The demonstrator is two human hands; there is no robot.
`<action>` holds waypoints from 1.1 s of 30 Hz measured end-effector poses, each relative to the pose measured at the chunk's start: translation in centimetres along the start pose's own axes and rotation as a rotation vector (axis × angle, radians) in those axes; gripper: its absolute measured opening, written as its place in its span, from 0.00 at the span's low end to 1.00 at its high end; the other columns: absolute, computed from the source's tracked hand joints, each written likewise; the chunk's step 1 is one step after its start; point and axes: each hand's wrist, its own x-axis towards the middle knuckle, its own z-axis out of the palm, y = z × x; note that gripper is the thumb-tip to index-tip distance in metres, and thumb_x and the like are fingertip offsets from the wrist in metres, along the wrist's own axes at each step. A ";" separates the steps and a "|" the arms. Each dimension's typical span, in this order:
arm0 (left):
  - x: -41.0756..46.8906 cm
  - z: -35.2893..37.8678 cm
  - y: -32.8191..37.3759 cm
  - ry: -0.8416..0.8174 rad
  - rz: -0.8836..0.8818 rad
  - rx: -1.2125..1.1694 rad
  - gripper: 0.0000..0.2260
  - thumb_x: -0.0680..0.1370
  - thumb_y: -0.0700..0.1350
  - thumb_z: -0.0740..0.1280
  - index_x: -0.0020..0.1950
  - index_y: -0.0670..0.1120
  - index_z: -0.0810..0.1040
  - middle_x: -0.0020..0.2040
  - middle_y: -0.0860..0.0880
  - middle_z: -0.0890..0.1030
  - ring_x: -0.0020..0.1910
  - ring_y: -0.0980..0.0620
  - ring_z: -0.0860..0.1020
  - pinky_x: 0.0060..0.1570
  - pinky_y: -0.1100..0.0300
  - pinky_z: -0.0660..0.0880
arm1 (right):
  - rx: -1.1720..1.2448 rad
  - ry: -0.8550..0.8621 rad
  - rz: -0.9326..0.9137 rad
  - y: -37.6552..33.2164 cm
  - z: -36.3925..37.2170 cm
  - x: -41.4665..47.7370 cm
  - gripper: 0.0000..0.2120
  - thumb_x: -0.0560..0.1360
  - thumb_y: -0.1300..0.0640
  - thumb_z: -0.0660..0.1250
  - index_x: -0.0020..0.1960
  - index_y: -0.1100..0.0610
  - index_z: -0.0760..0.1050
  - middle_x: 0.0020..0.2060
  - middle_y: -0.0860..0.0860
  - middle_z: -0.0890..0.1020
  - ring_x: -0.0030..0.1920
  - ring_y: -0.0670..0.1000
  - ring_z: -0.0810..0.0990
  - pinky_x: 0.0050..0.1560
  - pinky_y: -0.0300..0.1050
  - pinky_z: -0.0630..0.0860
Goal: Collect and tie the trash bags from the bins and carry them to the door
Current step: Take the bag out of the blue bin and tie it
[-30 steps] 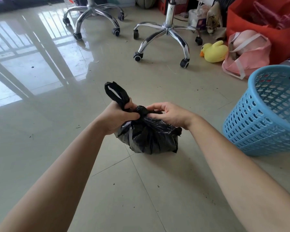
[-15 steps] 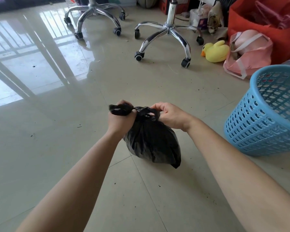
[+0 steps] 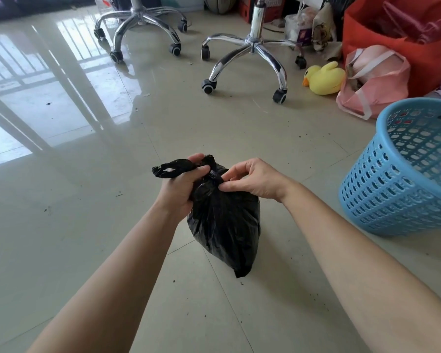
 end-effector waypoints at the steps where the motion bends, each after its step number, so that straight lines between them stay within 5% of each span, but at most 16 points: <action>1: 0.0 -0.1 0.0 -0.002 0.012 0.025 0.10 0.77 0.31 0.66 0.55 0.43 0.77 0.42 0.46 0.83 0.39 0.49 0.83 0.38 0.58 0.80 | 0.001 -0.011 0.021 0.2 -0.3 0.0 0.09 0.70 0.54 0.79 0.49 0.54 0.85 0.40 0.49 0.85 0.42 0.44 0.81 0.55 0.42 0.77; 5: 0.2 -0.9 -0.5 -0.016 0.015 0.095 0.07 0.76 0.31 0.68 0.45 0.42 0.76 0.40 0.43 0.80 0.39 0.47 0.82 0.38 0.58 0.80 | 0.025 -0.090 0.111 0.5 -0.9 -0.3 0.09 0.71 0.51 0.76 0.51 0.49 0.85 0.49 0.47 0.87 0.54 0.45 0.84 0.64 0.43 0.74; 9: 0.5 -1.8 -1.2 0.001 0.001 0.055 0.06 0.74 0.33 0.71 0.45 0.41 0.77 0.47 0.40 0.79 0.43 0.46 0.82 0.42 0.58 0.80 | 0.022 -0.022 0.090 0.6 -0.2 -0.2 0.10 0.74 0.46 0.73 0.53 0.48 0.84 0.47 0.44 0.86 0.51 0.43 0.84 0.61 0.42 0.75; 13: 0.3 -1.4 -0.8 -0.022 0.088 0.181 0.07 0.73 0.32 0.72 0.42 0.43 0.78 0.42 0.45 0.82 0.41 0.48 0.82 0.40 0.60 0.79 | 0.099 0.008 0.067 0.3 0.4 -0.1 0.18 0.77 0.42 0.68 0.65 0.47 0.77 0.53 0.50 0.84 0.53 0.44 0.83 0.59 0.40 0.77; 17: 0.5 -0.8 0.1 -0.076 0.206 0.296 0.06 0.70 0.33 0.74 0.44 0.41 0.82 0.44 0.44 0.83 0.44 0.48 0.82 0.47 0.59 0.78 | 0.157 0.066 -0.049 -1.1 0.5 -0.3 0.09 0.78 0.50 0.69 0.53 0.53 0.83 0.46 0.50 0.86 0.45 0.43 0.83 0.51 0.33 0.77; 19: 0.8 -0.5 0.6 -0.055 0.182 0.196 0.06 0.73 0.36 0.73 0.48 0.43 0.83 0.48 0.42 0.83 0.47 0.46 0.82 0.49 0.56 0.78 | -0.026 0.248 -0.148 -1.4 0.4 0.0 0.05 0.78 0.51 0.70 0.48 0.51 0.83 0.43 0.47 0.81 0.42 0.41 0.79 0.48 0.28 0.72; 22: 1.2 -1.1 0.2 -0.017 0.131 0.077 0.04 0.76 0.36 0.71 0.47 0.45 0.82 0.49 0.44 0.83 0.49 0.48 0.82 0.49 0.59 0.78 | -0.759 0.503 -0.435 0.1 -0.6 0.5 0.08 0.77 0.48 0.70 0.52 0.50 0.84 0.42 0.47 0.77 0.46 0.51 0.75 0.49 0.47 0.70; 25: 1.4 -4.4 -1.0 0.266 0.114 0.177 0.07 0.74 0.31 0.72 0.46 0.43 0.80 0.46 0.46 0.81 0.55 0.45 0.80 0.57 0.54 0.78 | -1.170 0.490 -0.586 3.8 -2.2 -1.0 0.07 0.74 0.51 0.72 0.49 0.51 0.85 0.39 0.48 0.80 0.42 0.56 0.76 0.43 0.49 0.66; 29: 1.1 -5.8 -2.2 0.311 0.079 0.269 0.06 0.74 0.34 0.73 0.46 0.43 0.79 0.46 0.47 0.82 0.55 0.45 0.82 0.59 0.48 0.78 | -1.098 0.512 -0.405 7.3 -1.2 -2.1 0.07 0.73 0.53 0.75 0.50 0.53 0.85 0.40 0.49 0.79 0.43 0.56 0.78 0.42 0.46 0.66; 33: 1.4 -5.2 -2.4 0.251 0.071 0.389 0.06 0.78 0.48 0.71 0.50 0.50 0.76 0.51 0.52 0.82 0.56 0.54 0.78 0.64 0.48 0.71 | -0.612 0.450 0.007 7.6 -0.5 -1.5 0.24 0.77 0.44 0.66 0.72 0.47 0.69 0.64 0.51 0.73 0.66 0.54 0.72 0.63 0.48 0.70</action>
